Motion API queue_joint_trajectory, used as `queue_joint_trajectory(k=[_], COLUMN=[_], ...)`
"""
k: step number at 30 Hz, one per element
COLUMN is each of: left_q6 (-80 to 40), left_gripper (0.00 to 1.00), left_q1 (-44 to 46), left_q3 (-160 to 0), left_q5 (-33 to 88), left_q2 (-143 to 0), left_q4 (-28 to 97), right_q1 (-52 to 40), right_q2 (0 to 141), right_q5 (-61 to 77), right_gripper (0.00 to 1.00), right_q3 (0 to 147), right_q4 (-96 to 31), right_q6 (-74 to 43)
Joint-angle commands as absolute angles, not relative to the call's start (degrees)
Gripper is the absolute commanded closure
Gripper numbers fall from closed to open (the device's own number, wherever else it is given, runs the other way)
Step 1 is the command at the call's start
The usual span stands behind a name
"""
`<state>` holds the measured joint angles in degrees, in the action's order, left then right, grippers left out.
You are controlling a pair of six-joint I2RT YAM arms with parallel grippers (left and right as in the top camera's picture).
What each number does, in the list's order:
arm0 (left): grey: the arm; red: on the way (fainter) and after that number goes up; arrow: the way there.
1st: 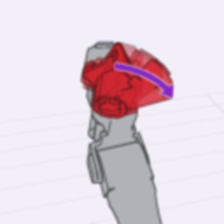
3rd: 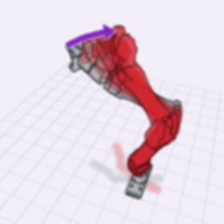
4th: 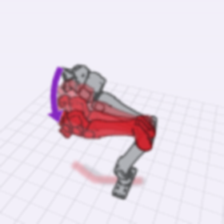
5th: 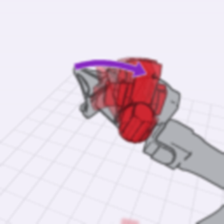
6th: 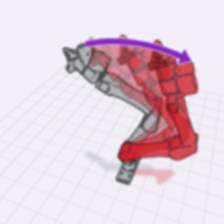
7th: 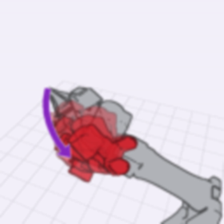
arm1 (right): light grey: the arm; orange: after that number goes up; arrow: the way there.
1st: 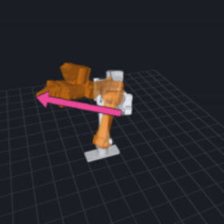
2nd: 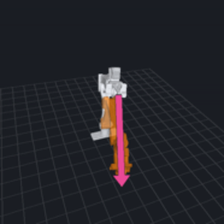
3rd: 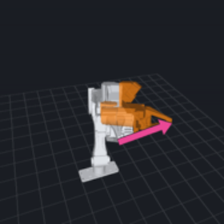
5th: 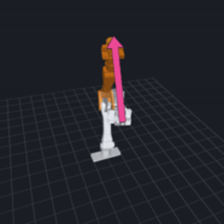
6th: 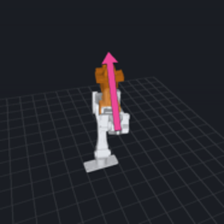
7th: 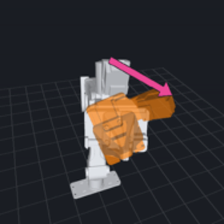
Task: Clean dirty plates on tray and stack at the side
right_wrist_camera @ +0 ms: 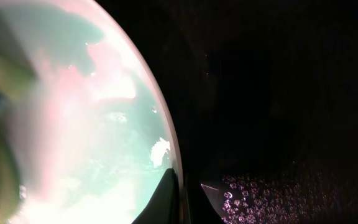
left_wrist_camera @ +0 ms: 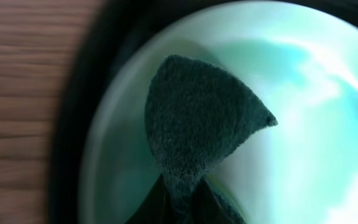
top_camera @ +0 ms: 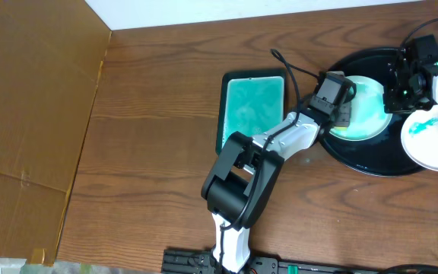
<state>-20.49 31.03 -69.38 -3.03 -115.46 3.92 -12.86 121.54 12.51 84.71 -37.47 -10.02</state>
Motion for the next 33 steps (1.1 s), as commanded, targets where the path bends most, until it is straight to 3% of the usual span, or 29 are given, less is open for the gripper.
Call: queue_joint_trajectory(k=[1, 18, 23, 33], left_q6=[-18.0, -19.0, -21.2, -26.7], left_gripper=[0.93, 0.93, 0.93, 0.93], left_q1=[29.8, 27.0, 20.3, 9.1], left_q3=[-68.6, -68.6, -68.6, -68.6], left_q5=[-18.3, -18.7, -18.7, -18.5], left_q2=[-113.2, -95.3, -92.9, -92.9], left_q4=[5.7, 9.8, 14.5, 27.2], right_q1=[-12.8, -13.0, -14.4, -20.4], right_q2=[121.1, 115.0, 109.1, 101.7], right_q5=[9.7, 9.8, -2.9, -25.0], right_gripper=[0.99, 0.99, 0.99, 0.99], right_q3=[84.6, 85.9, 86.0, 86.0], right_q4=[-38.7, -38.2, -38.3, -31.5], right_q6=[-9.6, -6.4, -5.3, 10.0])
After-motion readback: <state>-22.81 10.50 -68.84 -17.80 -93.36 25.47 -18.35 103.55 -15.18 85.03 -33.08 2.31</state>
